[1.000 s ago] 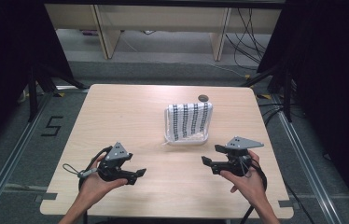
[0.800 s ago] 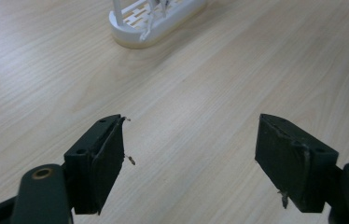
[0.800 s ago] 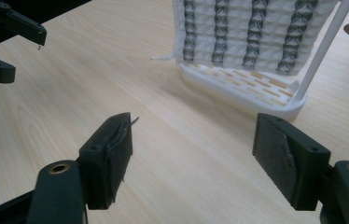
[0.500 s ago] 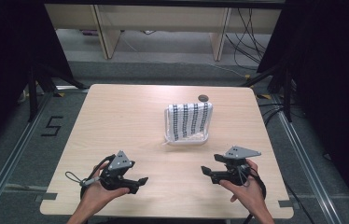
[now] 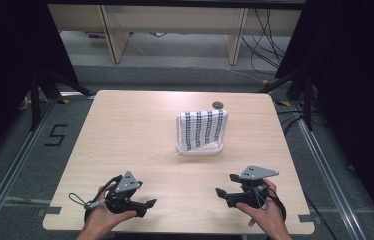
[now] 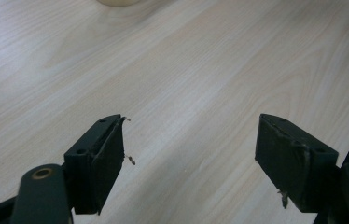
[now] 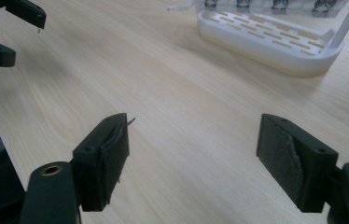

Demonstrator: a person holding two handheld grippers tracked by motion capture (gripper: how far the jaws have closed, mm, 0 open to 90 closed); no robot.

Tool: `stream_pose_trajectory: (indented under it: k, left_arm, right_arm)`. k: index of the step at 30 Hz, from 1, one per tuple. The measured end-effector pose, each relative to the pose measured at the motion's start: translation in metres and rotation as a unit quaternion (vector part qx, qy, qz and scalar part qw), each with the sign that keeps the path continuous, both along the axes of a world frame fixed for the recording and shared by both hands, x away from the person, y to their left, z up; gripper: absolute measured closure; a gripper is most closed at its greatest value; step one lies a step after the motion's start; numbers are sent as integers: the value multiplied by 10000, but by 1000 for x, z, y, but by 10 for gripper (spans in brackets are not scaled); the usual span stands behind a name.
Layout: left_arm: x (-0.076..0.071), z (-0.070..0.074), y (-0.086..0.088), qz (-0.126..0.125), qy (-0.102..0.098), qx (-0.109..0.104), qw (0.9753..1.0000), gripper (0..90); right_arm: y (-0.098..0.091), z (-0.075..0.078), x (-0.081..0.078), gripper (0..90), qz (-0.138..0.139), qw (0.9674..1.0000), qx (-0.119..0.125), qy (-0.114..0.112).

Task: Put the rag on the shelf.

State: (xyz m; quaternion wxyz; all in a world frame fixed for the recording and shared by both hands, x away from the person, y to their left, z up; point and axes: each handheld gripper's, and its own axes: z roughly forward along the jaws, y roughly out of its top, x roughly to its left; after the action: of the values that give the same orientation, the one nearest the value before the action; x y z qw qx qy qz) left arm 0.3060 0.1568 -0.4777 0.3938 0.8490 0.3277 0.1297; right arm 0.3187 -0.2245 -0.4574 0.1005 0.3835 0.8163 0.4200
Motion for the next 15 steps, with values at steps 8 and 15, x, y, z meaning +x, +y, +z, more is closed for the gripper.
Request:
stream_pose_trajectory:
  k: [8,15]
  left_arm:
    - [-11,-3,8,49,-140,79,9999,231]
    - [-21,-8,14,50,-152,75,9998,231]
  right_arm:
    - [0,-13,-11,210,76,9995,-296,34]
    - [-5,-19,-24,205,31,9994,-349,21]
